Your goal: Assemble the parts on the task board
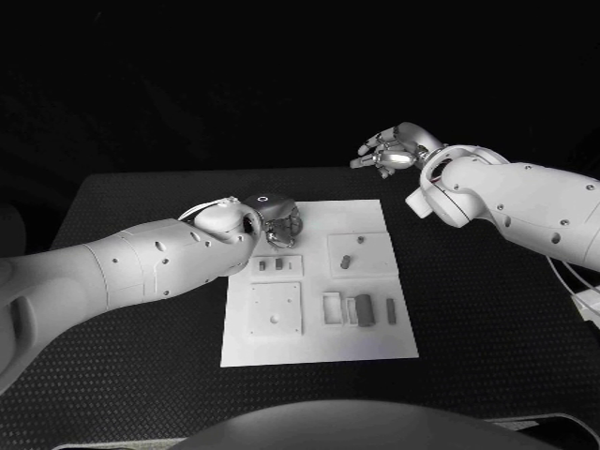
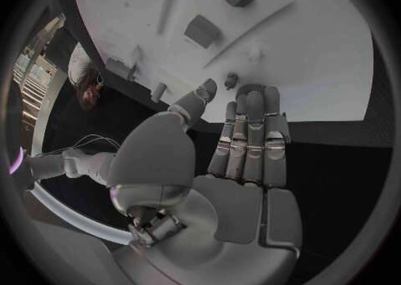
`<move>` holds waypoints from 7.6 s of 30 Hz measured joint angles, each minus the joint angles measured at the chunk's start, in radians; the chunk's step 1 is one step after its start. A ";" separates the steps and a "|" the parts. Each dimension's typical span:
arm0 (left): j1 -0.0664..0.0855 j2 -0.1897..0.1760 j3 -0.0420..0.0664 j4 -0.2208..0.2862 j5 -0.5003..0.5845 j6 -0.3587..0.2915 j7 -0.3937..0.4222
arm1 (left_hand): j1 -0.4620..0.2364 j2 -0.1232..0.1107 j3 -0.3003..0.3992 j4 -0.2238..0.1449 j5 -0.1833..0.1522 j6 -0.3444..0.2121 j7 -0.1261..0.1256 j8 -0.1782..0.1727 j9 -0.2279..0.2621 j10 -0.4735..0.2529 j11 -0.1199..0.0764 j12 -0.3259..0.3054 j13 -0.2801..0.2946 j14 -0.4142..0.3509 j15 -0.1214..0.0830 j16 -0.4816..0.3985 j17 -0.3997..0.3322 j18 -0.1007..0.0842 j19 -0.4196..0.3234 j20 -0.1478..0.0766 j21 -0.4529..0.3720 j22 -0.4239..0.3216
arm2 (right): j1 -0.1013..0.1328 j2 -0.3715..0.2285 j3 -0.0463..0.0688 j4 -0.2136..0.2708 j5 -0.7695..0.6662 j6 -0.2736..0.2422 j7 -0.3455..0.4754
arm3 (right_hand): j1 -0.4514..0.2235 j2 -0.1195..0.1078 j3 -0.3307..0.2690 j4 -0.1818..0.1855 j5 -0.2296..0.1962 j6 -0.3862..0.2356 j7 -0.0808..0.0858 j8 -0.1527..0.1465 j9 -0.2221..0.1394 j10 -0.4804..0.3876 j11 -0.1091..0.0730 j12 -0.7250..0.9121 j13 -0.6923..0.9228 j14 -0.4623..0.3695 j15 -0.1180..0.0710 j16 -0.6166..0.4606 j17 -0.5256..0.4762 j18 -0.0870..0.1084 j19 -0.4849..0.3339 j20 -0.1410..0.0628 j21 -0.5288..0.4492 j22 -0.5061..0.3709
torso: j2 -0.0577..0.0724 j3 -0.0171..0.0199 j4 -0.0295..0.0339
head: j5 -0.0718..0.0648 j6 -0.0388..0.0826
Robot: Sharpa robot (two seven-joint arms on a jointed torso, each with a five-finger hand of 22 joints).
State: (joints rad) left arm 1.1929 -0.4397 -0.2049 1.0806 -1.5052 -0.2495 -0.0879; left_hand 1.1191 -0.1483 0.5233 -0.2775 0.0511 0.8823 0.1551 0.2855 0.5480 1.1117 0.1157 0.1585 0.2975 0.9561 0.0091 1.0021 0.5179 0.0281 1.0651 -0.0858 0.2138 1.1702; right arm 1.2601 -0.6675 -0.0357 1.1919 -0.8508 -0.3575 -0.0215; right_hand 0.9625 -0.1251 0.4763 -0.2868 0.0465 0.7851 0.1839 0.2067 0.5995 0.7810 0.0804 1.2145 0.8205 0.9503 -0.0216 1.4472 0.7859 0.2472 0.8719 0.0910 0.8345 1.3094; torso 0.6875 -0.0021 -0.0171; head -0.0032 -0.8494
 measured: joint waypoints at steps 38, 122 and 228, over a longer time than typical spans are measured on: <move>-0.015 0.019 0.000 -0.038 -0.011 0.054 0.010 | 0.031 0.057 0.036 -0.003 0.000 0.055 -0.023 0.010 -0.011 0.056 -0.023 -0.042 -0.011 0.089 -0.025 0.067 0.032 0.004 0.068 -0.029 0.043 0.074 | 0.000 0.000 0.000 0.002 0.000 0.001 0.000 | 0.000 0.000 0.000 0.000 0.000 0.000 0.004 0.000 -0.001 -0.004 0.004 0.000 -0.002 0.000 0.000 0.000 -0.002 0.000 0.000 0.000 0.000 0.000 | -0.001 0.0004 0.0002 | -0.006 -0.004; -0.041 -0.058 0.076 0.004 0.126 -0.061 0.123 | 0.081 0.093 0.115 -0.012 -0.006 0.146 -0.043 0.039 -0.010 0.189 -0.061 -0.090 -0.055 0.247 -0.051 0.155 0.045 -0.008 0.220 -0.066 0.108 0.137 | 0.000 -0.011 0.000 0.014 0.001 0.003 0.000 | 0.000 0.000 0.000 0.000 0.000 0.002 0.002 0.000 -0.002 -0.004 0.004 0.004 -0.007 -0.003 0.000 0.004 -0.005 0.000 0.000 0.000 0.000 0.000 | -0.002 0.0007 0.0012 | -0.015 -0.008; -0.032 -0.098 0.043 -0.007 0.080 0.084 0.146 | 0.081 0.096 0.116 -0.011 -0.004 0.159 -0.045 0.042 -0.007 0.205 -0.066 -0.086 -0.060 0.254 -0.058 0.159 0.049 -0.009 0.227 -0.066 0.112 0.137 | 0.000 -0.018 0.000 0.013 0.001 0.006 0.000 | 0.000 0.000 0.000 0.000 0.000 0.000 0.004 0.003 -0.004 -0.003 0.004 0.008 -0.012 -0.002 0.002 0.004 -0.009 0.000 0.000 0.000 0.000 0.000 | 0.000 -0.0012 0.0012 | -0.016 -0.018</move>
State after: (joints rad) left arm 1.1608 -0.5381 -0.1615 1.0735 -1.4248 -0.1655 0.0582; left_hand 1.2003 -0.0526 0.6392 -0.2883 0.0473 1.0408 0.1103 0.3276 0.5407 1.3168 0.0500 0.0726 0.2378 1.2098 -0.0484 1.1609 0.5668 0.0195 1.2919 -0.1520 0.3261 1.3074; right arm 1.2599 -0.6851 -0.0357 1.2053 -0.8496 -0.3516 -0.0212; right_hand 0.9625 -0.1251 0.4763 -0.2868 0.0465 0.7849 0.1880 0.2099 0.5951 0.7775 0.0839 1.2222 0.8086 0.9487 -0.0199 1.4511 0.7764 0.2472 0.8718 0.0910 0.8345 1.3094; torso 0.6871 -0.0034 -0.0159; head -0.0196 -0.8678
